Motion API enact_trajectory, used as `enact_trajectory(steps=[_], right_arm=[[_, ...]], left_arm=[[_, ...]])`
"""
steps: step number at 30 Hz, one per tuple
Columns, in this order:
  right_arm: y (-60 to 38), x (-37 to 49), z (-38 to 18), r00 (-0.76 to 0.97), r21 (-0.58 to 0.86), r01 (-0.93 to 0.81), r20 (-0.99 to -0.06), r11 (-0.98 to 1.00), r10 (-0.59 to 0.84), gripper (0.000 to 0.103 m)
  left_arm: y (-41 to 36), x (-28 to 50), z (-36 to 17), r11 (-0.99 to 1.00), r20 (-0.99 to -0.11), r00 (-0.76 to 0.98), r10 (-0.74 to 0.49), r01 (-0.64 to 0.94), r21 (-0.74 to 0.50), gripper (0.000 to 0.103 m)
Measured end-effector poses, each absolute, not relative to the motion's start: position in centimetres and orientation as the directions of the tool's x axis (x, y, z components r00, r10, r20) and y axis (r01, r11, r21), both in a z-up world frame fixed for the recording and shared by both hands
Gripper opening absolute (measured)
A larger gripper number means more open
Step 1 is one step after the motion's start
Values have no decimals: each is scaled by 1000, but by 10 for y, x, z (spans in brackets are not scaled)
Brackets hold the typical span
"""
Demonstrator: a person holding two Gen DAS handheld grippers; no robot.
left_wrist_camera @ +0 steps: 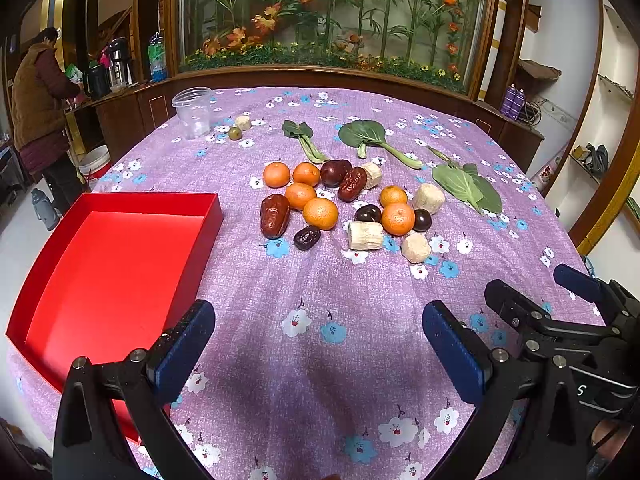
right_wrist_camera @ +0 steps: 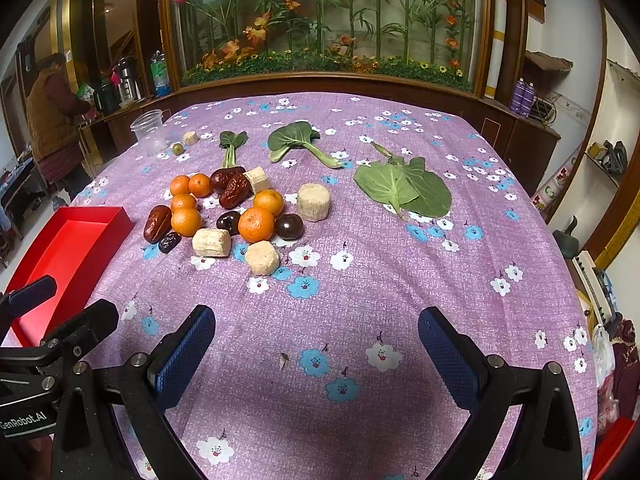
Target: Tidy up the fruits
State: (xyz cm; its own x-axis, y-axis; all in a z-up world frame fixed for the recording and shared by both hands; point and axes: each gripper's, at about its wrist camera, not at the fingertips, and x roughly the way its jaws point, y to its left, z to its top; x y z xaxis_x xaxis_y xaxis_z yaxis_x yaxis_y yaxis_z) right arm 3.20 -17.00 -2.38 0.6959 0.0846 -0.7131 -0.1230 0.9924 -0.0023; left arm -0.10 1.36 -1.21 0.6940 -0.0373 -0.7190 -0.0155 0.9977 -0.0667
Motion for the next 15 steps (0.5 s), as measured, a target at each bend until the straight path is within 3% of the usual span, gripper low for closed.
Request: enact_trajectory(steps=[15], right_arm=[[-170, 33, -24, 697, -1, -124, -712, 992, 86, 103]], left_arm=[[6, 2, -14, 998, -713, 700, -43, -8, -68, 103]])
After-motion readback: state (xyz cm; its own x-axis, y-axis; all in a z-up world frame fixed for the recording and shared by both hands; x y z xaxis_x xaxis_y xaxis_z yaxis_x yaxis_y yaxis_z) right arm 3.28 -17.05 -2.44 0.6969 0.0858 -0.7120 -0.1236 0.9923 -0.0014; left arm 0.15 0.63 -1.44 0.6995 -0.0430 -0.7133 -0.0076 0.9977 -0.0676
